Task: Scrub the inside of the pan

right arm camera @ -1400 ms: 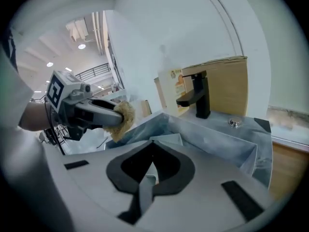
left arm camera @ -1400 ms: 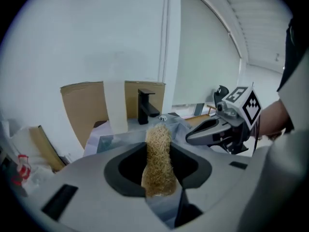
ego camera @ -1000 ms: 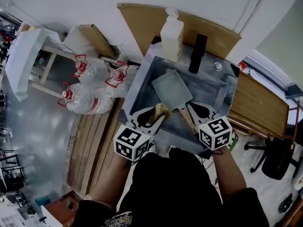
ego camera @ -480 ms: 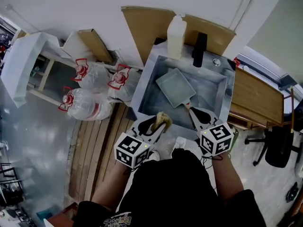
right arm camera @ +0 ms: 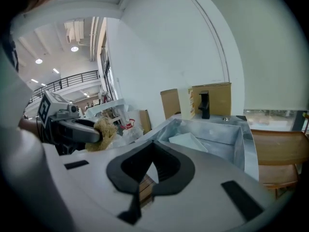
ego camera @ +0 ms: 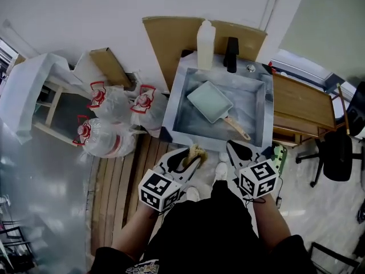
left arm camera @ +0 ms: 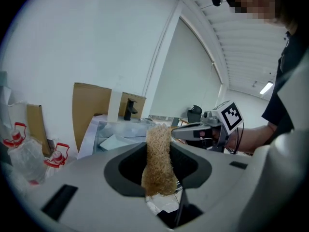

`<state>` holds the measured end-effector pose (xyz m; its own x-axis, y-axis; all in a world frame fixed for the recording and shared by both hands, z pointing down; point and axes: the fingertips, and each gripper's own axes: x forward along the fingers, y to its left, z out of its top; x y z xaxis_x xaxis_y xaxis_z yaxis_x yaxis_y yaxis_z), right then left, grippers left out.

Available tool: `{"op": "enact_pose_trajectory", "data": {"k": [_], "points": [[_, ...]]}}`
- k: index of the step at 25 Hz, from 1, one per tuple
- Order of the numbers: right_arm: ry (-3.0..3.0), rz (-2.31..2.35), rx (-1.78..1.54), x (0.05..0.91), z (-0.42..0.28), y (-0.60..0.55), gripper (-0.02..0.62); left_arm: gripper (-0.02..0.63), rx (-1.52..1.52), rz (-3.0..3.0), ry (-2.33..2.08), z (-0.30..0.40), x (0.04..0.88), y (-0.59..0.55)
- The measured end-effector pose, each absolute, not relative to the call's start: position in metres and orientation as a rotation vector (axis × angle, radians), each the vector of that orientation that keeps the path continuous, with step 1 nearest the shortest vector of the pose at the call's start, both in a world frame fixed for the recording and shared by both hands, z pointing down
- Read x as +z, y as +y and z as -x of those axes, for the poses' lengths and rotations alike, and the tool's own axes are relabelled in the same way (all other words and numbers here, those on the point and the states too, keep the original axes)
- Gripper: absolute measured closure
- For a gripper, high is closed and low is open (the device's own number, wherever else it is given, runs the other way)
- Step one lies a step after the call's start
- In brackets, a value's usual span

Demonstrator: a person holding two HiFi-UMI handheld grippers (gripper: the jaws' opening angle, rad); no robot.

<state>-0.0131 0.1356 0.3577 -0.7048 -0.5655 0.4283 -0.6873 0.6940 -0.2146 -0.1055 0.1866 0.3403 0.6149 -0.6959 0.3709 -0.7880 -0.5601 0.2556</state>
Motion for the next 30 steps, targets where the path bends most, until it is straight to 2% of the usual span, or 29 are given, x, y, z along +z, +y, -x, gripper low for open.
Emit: {"op": "enact_pose_trajectory", "data": {"k": [14,30], "points": [[-2.530,-1.100,0.525,0.357,-0.010,0.227,0.586,0.465,0.353,-2.537,-1.029,0.084,0.343,0.261],[-2.539,-1.060,0.496,0.353,-0.015,0.241,0.586,0.463,0.357,-2.542,-1.015,0.073,0.341,0.270]]}}
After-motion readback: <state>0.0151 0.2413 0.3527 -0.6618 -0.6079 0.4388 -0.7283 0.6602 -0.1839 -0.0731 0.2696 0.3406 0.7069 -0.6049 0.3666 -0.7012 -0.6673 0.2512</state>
